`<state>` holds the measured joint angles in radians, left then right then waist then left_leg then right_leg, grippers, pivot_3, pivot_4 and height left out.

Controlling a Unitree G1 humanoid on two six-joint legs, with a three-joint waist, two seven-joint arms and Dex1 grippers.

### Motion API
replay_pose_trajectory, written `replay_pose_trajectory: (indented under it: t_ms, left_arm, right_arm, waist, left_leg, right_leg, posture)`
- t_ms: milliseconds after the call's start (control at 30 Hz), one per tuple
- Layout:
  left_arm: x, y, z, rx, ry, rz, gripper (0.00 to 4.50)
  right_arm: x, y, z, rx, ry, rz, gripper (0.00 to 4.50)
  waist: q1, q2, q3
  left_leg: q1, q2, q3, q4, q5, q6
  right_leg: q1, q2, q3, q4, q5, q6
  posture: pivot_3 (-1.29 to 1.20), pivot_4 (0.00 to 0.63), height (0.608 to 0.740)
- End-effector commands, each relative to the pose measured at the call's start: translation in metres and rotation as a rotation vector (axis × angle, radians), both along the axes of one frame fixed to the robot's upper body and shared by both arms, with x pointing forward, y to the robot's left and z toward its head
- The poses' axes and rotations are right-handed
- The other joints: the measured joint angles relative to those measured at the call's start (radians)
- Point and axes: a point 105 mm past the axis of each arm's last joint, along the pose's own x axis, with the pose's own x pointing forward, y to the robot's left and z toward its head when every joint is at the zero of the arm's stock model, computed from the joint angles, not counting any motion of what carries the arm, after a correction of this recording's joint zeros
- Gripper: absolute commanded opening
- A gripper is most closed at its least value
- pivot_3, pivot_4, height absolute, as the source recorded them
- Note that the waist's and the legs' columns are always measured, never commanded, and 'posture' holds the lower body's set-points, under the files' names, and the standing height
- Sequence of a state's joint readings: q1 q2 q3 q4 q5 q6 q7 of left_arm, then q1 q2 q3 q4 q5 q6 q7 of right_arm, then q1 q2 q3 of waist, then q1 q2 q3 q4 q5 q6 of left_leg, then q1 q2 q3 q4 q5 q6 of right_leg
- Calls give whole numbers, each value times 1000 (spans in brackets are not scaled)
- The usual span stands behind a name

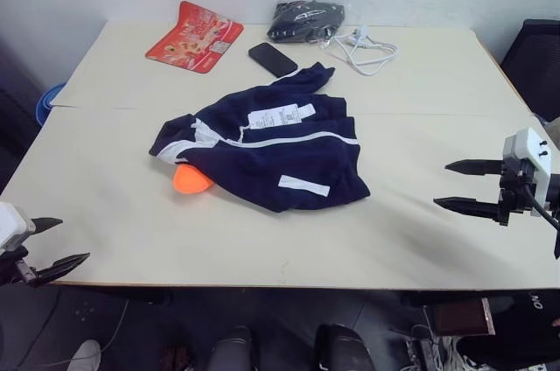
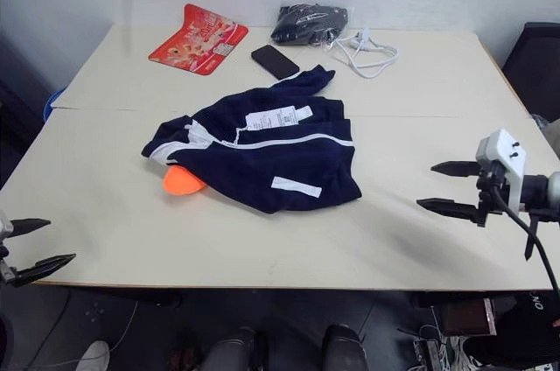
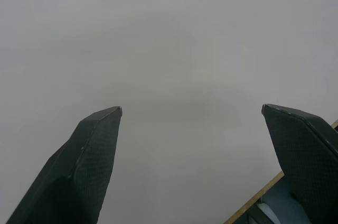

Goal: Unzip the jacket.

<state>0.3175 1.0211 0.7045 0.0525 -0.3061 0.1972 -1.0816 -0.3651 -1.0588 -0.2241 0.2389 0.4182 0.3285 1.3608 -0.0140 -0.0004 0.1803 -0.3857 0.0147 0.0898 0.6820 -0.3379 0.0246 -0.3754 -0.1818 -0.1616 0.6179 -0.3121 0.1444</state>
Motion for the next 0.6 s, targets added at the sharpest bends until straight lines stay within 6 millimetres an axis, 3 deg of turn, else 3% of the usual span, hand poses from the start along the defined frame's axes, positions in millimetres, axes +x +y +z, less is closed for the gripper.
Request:
replay_pose_trajectory:
  t_ms: [33, 600]
  left_arm:
    - [2, 1, 6, 12, -16, 3, 4477]
    - [7, -4, 7, -34, -22, 13, 4477]
  right_arm:
    - [-1, -4, 13, 3, -46, -12, 4500]
    - [-1, -4, 7, 6, -48, -30, 4500]
  waist:
    - [0, 0, 0]
    - [0, 0, 0]
  left_leg:
    - [0, 0, 0, 0, 0, 0]
    - [0, 0, 2, 0, 0, 0]
  right_leg:
    - [0, 0, 0, 0, 0, 0]
    - [0, 0, 1, 0, 0, 0]
  posture:
    - [0, 150, 740]
    - [0, 150, 740]
